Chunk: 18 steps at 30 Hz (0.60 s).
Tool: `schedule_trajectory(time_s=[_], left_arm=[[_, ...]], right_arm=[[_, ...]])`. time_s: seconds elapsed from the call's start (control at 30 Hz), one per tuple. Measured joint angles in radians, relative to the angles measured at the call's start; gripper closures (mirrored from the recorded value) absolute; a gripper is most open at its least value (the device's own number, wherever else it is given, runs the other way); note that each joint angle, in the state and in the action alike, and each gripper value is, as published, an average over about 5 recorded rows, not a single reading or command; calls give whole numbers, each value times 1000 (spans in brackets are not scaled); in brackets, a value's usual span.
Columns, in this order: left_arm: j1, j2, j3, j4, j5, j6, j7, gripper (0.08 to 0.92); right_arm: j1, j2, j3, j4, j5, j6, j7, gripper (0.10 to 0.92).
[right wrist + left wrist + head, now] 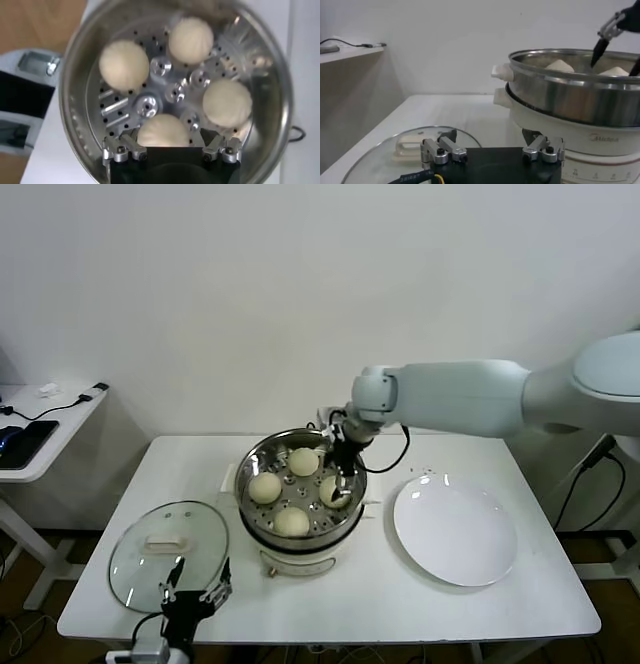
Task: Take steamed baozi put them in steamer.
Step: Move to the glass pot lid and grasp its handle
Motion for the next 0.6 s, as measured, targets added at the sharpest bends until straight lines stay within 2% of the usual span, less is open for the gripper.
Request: schedule_trajectory(time_s=[0.17, 0.3, 0.6], left_arm=[[7, -2, 3, -12, 2, -1, 1, 177], [12, -8, 8, -22, 4, -2, 1, 177], [10, -4, 6, -20, 0, -34, -2, 177]], right_arm=[[40, -70, 44, 17, 31, 23, -34, 203], [45, -141, 104, 32, 47, 34, 14, 202], [-131, -346, 422, 84, 4, 27, 375, 203]])
